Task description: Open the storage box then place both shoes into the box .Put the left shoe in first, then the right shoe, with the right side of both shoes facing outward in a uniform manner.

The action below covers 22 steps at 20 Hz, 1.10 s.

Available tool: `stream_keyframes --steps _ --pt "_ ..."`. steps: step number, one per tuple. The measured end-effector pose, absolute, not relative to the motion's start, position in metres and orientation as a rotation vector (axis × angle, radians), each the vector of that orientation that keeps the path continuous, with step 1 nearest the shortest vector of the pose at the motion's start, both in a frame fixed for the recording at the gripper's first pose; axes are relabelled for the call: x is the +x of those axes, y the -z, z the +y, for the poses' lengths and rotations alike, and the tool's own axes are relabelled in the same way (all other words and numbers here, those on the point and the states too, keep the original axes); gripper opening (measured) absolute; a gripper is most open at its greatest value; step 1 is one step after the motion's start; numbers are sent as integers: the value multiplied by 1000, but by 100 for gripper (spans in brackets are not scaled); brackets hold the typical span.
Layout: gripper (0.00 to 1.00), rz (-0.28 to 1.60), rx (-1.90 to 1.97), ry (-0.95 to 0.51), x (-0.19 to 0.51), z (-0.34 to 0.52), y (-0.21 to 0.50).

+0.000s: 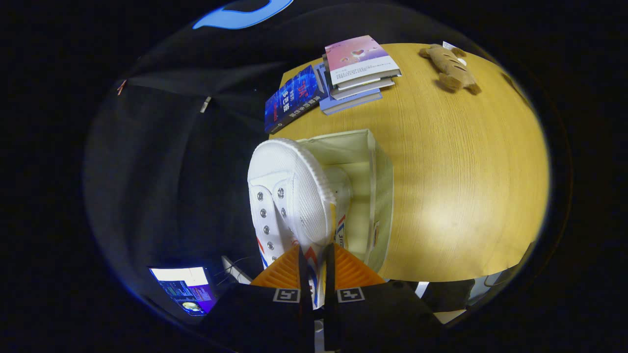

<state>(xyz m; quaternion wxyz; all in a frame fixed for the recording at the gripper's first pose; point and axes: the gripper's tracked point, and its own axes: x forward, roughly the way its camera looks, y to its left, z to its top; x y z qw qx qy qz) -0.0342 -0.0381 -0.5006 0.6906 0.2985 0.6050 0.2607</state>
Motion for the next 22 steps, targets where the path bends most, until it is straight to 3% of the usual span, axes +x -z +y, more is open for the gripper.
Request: stream_keyframes --steps 8,14,20,22 --pt "13 1373 493 -395 -32 -39 538" --pt "15 1400 381 -375 -41 -45 551" --pt "36 1394 391 -410 -44 -41 545" --pt "35 1381 399 -409 -41 -40 546"
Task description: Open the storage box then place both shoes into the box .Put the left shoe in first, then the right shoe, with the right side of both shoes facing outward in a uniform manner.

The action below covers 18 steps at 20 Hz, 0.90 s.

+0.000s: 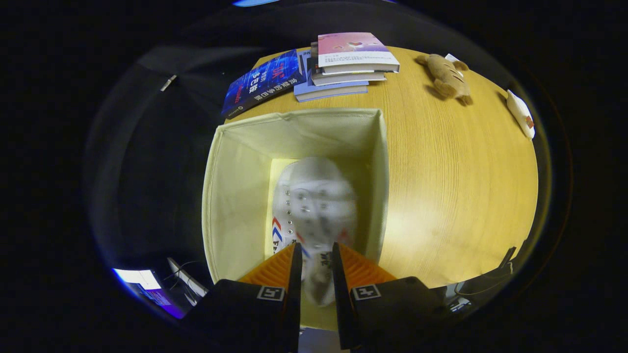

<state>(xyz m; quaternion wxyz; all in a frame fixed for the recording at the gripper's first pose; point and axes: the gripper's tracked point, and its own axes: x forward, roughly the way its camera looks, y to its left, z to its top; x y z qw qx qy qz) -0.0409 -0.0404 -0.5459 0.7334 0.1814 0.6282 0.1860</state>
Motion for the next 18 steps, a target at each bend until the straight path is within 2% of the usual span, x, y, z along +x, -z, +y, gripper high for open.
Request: stream_keyframes --steps 3,4,8,10,14,18 --pt "43 1361 416 -419 -37 -40 542" --pt "48 1354 425 -432 -37 -38 542" --pt "84 1323 452 -494 -39 -32 534" --pt "92 1310 449 -515 -43 -35 528" --pt "97 1261 459 -546 -52 -58 507" --pt "98 1163 450 -517 -47 -101 503"
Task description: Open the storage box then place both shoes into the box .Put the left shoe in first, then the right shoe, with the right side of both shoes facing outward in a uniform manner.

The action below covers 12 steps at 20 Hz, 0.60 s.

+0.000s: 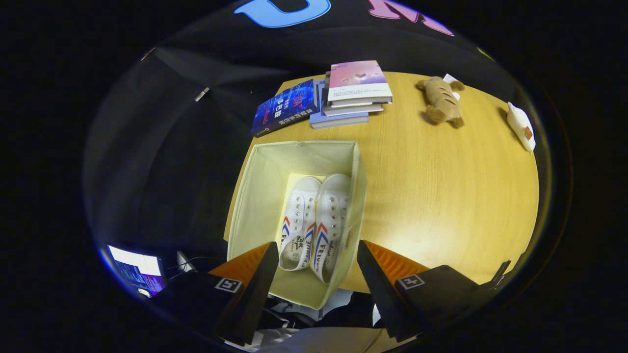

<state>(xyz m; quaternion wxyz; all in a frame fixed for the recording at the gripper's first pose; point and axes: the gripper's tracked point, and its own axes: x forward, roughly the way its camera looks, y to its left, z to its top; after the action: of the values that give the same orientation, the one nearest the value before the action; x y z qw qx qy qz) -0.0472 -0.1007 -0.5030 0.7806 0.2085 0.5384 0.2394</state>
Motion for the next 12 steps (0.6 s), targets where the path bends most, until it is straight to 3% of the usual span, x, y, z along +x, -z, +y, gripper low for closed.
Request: stream_keyframes --steps 12 --pt "98 929 400 -446 -37 -226 505"
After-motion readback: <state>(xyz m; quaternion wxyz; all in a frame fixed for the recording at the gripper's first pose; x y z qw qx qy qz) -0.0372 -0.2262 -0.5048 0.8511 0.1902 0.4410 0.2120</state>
